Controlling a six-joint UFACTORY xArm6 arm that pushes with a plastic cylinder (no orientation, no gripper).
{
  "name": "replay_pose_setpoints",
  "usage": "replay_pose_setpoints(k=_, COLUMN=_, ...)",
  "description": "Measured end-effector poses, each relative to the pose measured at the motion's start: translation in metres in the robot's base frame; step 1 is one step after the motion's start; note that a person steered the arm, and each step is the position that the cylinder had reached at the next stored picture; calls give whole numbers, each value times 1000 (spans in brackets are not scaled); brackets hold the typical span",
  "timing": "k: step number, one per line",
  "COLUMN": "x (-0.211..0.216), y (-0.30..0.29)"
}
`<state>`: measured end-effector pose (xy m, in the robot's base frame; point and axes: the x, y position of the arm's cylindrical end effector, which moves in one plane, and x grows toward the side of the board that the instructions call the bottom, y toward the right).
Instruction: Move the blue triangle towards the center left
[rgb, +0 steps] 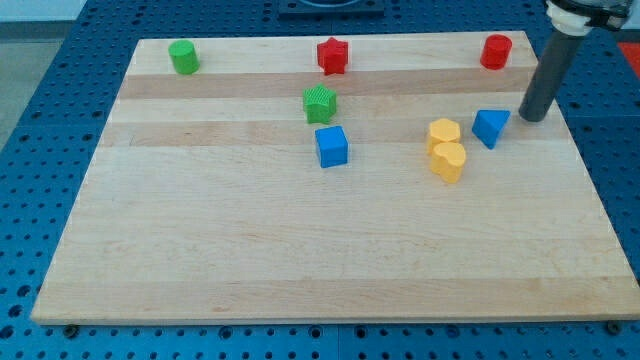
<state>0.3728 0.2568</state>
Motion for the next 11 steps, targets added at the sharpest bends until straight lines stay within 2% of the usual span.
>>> replay_pose_setpoints(k=1, x=21, y=-3)
replay_pose_setpoints(k=5, x=6, y=-102)
replay_pose_setpoints(k=11, x=10, y=-293)
